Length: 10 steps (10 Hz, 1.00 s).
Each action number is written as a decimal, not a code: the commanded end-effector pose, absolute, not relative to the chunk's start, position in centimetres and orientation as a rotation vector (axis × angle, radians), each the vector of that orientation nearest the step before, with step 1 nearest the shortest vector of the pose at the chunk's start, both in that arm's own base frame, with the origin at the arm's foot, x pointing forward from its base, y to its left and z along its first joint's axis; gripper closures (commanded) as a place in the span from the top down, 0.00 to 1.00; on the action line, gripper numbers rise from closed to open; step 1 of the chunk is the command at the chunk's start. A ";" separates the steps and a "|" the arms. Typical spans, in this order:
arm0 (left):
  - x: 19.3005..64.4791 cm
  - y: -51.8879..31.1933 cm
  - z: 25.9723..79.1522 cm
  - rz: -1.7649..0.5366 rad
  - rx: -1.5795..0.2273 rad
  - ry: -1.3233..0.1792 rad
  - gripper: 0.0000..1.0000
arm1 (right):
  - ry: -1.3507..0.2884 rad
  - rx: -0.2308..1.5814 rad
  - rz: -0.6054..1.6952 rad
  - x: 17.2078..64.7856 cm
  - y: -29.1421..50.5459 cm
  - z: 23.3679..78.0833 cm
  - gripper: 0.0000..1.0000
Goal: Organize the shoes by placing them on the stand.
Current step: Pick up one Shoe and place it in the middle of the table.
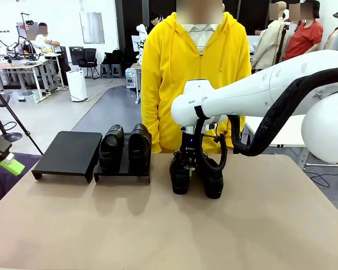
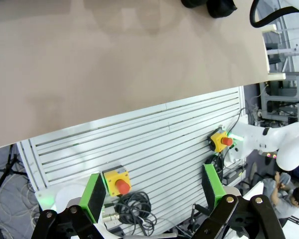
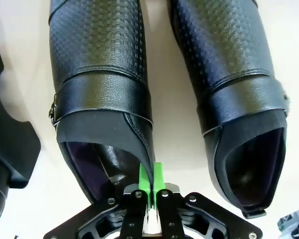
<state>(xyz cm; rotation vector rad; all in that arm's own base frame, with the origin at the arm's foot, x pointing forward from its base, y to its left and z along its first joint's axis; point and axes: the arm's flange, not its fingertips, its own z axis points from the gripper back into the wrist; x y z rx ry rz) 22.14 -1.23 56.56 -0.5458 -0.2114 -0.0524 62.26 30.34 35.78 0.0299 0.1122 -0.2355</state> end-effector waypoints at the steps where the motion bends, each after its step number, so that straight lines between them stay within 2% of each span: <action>1: 22.0 -1.3 56.6 -0.047 -0.566 -0.209 1.00 | 0.120 0.058 -0.224 62.9 30.8 35.8 0.00; 6: 22.0 -1.3 56.6 -0.047 -0.566 -0.209 1.00 | 0.091 0.139 -0.101 61.2 29.2 40.8 0.00; 8: 22.0 -1.3 56.6 -0.047 -0.566 -0.209 1.00 | 0.057 0.184 0.030 57.1 27.7 46.2 0.00; 10: 22.0 -1.3 56.6 -0.047 -0.566 -0.209 1.00 | 0.034 0.246 0.012 49.5 27.5 49.9 0.00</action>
